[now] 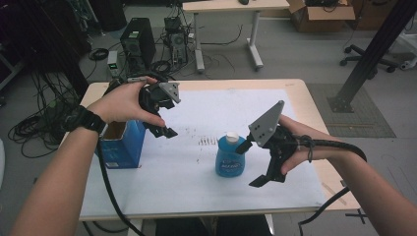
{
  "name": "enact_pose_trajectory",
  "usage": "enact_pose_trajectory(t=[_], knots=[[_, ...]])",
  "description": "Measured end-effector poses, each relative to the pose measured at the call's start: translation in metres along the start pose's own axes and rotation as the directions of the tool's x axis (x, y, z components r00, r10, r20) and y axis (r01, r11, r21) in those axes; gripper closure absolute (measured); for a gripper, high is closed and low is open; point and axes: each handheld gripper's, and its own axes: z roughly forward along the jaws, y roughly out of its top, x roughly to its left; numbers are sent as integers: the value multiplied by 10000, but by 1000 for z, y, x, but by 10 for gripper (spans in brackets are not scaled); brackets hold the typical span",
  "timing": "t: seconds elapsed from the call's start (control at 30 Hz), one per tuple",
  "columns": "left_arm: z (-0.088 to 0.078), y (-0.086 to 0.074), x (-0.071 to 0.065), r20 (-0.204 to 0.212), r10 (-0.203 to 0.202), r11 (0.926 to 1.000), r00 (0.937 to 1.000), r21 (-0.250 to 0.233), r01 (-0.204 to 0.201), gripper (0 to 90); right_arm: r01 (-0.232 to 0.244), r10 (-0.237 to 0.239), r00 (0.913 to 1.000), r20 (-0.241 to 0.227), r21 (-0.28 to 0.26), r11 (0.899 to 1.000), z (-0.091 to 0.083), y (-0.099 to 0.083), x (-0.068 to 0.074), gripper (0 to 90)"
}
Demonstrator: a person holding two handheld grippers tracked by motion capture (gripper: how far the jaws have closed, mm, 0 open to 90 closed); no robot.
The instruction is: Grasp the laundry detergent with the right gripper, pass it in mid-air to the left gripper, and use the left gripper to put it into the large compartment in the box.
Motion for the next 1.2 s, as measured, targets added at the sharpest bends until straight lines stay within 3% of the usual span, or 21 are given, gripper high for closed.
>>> enact_pose_trajectory(t=[0.33, 0.53, 0.67, 0.8, 0.97, 1.2], knots=[[1, -1, -1, -47, -166, 9998, 9999, 73, 167, 78, 168, -113, 9992, 387, -1438, 9895, -24, -15, -12, 68], [1, -1, -1, -63, -243, 9997, 9997, 37, 243, 78, 66, 31, 9987, 513, -1881, 9821, -31, -24, -20, 69], [0, -1, -1, -105, -264, 9996, 9996, 84, 265, 78, -39, 192, 9976, 663, -2239, 9746, -35, -34, -27, 72], [1, -2, -3, -119, -332, 9994, 9994, 35, 332, 78, -84, 347, 9953, 902, -2771, 9608, -37, -46, -36, 81], [2, -2, -4, -171, -328, 9994, 9993, 121, 330, 78, -199, 527, 9931, 1049, -2921, 9562, -37, -55, -43, 83], [2, -1, -4, -89, -310, 9994, 9995, 135, 311, 78, -384, 866, 9876, 1308, -3335, 9420, -36, -69, -54, 84]])
